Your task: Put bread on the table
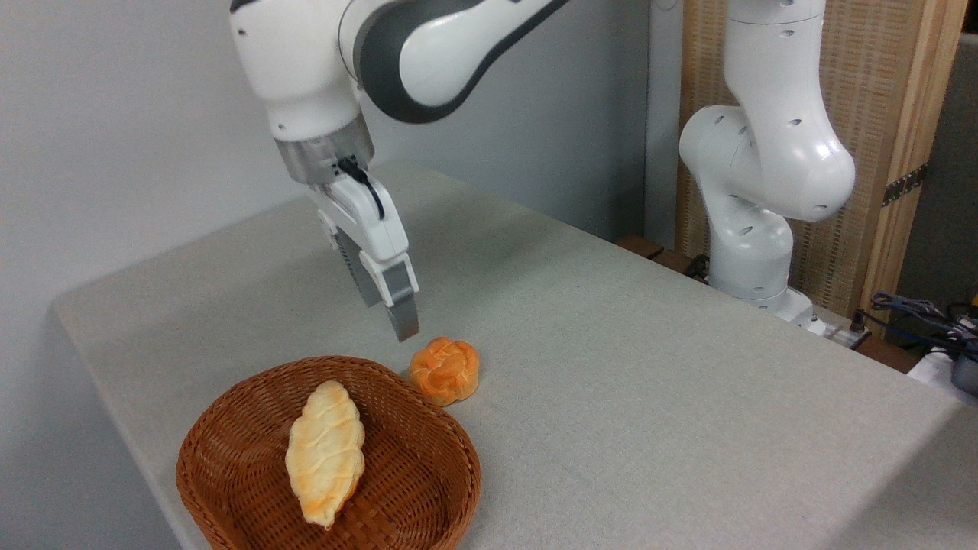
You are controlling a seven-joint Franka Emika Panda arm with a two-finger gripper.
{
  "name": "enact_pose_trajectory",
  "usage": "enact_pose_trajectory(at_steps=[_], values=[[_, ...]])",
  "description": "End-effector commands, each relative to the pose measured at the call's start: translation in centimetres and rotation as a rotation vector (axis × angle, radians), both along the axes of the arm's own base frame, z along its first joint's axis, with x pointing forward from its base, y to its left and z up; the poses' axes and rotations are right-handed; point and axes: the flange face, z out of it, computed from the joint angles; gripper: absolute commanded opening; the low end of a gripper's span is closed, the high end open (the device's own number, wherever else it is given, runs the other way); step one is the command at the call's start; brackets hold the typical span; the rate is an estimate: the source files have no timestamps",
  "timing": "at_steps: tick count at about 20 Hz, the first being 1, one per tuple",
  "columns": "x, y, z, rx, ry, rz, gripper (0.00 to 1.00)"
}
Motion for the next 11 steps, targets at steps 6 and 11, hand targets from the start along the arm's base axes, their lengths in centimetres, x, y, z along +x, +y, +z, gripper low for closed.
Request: enact_pose_trajectory(at_steps=[6, 11], values=[[2.4, 4.6, 5.3, -0.019, -0.155, 0.141, 1.0], [2.6, 5.4, 5.4, -0.044, -0.149, 0.229, 1.0]])
